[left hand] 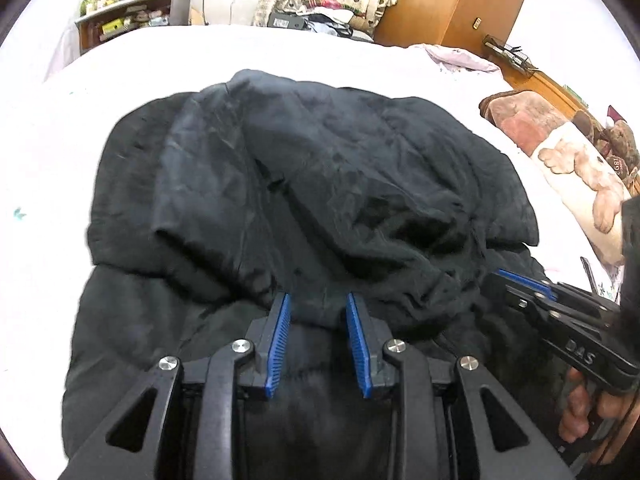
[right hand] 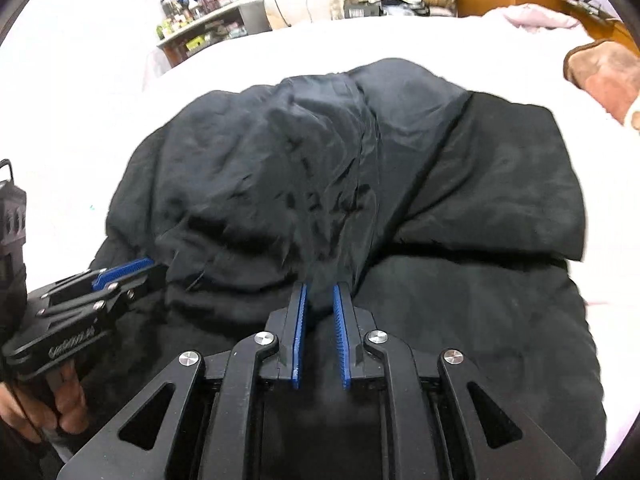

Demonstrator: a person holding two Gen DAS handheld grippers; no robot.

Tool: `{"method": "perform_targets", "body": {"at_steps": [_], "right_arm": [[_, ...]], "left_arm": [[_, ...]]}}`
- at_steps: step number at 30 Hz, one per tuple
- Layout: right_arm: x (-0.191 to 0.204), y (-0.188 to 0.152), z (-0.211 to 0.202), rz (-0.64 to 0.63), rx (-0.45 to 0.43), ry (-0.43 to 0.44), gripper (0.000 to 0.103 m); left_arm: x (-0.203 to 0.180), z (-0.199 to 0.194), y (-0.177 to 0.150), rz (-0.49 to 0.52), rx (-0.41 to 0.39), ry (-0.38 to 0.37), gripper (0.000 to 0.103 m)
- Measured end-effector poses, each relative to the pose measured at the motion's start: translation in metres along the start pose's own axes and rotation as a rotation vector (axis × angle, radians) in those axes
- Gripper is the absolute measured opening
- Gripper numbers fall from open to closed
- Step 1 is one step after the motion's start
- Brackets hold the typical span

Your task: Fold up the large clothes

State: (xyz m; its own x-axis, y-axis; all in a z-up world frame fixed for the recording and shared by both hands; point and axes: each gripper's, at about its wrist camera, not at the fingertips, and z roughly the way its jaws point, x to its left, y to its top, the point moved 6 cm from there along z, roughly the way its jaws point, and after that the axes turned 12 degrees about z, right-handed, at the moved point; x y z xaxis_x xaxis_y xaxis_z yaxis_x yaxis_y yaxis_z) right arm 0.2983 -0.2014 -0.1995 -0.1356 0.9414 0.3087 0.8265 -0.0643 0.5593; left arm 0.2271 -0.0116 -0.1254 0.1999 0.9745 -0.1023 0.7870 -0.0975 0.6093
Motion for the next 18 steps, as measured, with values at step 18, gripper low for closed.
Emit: {"method": "perform_targets", "body": {"at_steps": [18], "right_arm": [[0.003, -0.095, -0.154, -0.056, -0.154, -0.095, 0.032]], "left_arm": [[-0.018, -0.138, -0.096, -0.020, -0.062, 0.031, 0.042]]}}
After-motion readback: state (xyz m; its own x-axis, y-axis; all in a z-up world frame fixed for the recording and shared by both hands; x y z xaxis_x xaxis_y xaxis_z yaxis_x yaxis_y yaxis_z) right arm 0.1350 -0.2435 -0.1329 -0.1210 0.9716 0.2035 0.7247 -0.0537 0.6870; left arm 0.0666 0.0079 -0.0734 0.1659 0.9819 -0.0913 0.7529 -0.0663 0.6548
